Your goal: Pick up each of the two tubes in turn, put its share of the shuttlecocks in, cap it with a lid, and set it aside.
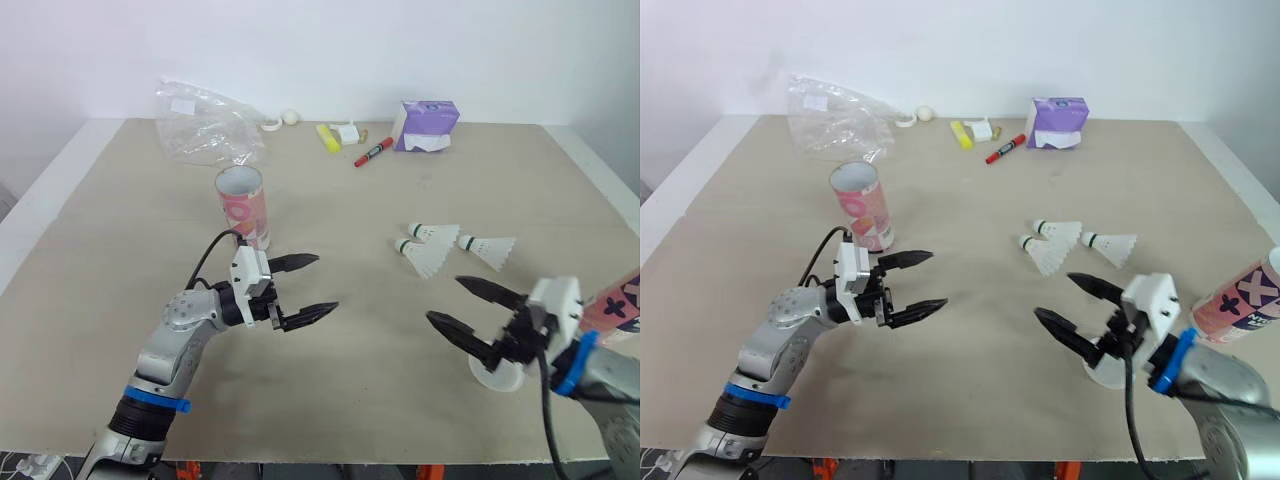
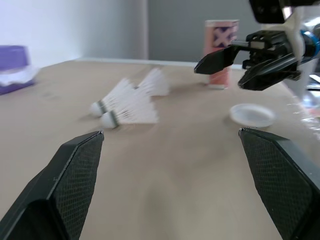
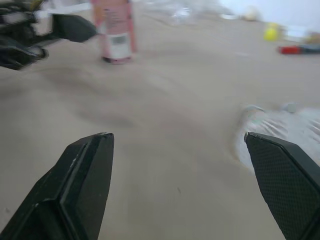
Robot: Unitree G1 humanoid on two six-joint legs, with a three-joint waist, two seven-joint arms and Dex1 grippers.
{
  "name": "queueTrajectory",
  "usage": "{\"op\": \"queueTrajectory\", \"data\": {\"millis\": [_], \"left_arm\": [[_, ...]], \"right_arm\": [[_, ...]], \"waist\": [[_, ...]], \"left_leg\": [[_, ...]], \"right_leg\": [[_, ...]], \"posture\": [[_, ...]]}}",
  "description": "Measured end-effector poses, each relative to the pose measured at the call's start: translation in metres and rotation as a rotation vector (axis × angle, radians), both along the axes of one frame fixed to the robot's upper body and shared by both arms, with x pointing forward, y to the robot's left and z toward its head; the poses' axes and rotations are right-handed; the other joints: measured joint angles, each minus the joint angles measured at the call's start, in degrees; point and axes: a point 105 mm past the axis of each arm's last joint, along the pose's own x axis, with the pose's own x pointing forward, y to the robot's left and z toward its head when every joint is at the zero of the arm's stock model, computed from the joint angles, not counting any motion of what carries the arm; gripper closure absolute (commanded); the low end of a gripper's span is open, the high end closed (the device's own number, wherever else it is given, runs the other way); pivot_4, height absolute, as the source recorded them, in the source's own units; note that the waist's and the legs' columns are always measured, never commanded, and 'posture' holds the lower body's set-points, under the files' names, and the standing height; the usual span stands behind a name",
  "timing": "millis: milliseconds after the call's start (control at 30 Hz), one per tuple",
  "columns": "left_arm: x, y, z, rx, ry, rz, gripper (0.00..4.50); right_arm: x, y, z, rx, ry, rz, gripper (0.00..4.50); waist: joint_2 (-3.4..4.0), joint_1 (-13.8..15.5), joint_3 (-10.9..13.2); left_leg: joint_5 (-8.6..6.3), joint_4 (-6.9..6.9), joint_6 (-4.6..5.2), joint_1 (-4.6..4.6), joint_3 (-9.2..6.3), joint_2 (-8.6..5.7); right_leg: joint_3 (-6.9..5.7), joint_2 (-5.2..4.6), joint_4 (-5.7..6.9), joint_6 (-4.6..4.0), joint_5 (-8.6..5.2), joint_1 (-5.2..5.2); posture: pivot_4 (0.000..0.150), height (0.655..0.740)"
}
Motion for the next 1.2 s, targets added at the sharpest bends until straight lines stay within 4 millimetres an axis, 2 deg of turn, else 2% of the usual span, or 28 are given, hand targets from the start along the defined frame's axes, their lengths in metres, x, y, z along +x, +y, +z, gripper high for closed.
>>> {"op": "queueTrajectory", "data": {"millis": [167, 567, 667, 700, 767, 967, 1200], "left_arm": [[0.003, 0.012, 0.005, -0.025, -0.006, 0.108, 0.00], [0.009, 0.053, -0.010, -0.022, 0.060, 0.530, 0.00], [0.014, 0.072, -0.014, -0.014, 0.067, 0.681, 0.00], [0.014, 0.072, -0.014, -0.014, 0.067, 0.682, 0.00], [0.015, 0.090, -0.021, 0.004, 0.079, 0.791, 0.00], [0.016, 0.108, -0.024, 0.017, 0.084, 0.870, 0.00], [0.026, 0.114, -0.022, 0.017, 0.084, 0.881, 0.00]], "right_arm": [[0.011, 0.016, -0.006, -0.005, 0.018, 0.109, 0.03], [0.030, 0.033, -0.004, -0.015, -0.025, 0.184, 0.03], [0.033, 0.034, 0.000, -0.018, -0.044, 0.184, 0.03], [0.033, 0.034, 0.000, -0.018, -0.044, 0.184, 0.03], [0.035, 0.035, 0.003, -0.019, -0.054, 0.186, 0.03], [0.035, 0.036, 0.002, -0.020, -0.054, 0.185, 0.03], [0.036, 0.038, 0.003, -0.023, -0.064, 0.189, 0.03]], "waist": [[-0.02, 0.16, 0.01], [-0.05, 0.07, 0.03], [-0.05, 0.05, 0.03], [-0.05, 0.05, 0.03], [-0.05, 0.04, 0.03], [-0.05, 0.04, 0.03], [-0.05, 0.03, 0.03]], "left_leg": [[0.00, 0.04, 0.00, 0.00, -0.01, 0.00], [0.00, 0.16, -0.01, -0.01, -0.01, 0.01], [0.00, 0.17, -0.01, 0.01, -0.01, 0.02], [0.00, 0.17, -0.01, 0.01, -0.01, 0.02], [0.00, 0.17, -0.01, 0.00, 0.00, 0.02], [0.00, 0.17, -0.01, 0.00, 0.00, 0.02], [0.01, 0.17, -0.01, 0.00, 0.01, 0.02]], "right_leg": [[-0.01, 0.00, 0.00, 0.09, 0.06, 0.01], [-0.01, 0.01, 0.00, 0.23, 0.21, 0.03], [-0.01, 0.02, 0.00, 0.21, 0.23, 0.02], [-0.01, 0.03, 0.00, 0.22, 0.23, 0.02], [-0.01, 0.02, 0.00, 0.22, 0.23, 0.01], [-0.01, 0.02, 0.00, 0.19, 0.22, 0.01], [-0.01, 0.02, 0.00, 0.17, 0.24, 0.01]], "posture": [[0.150, 0.7400], [0.150, 0.7400], [0.150, 0.7400], [0.150, 0.7400], [0.150, 0.7400], [0.150, 0.7400], [0.150, 0.7400]]}}
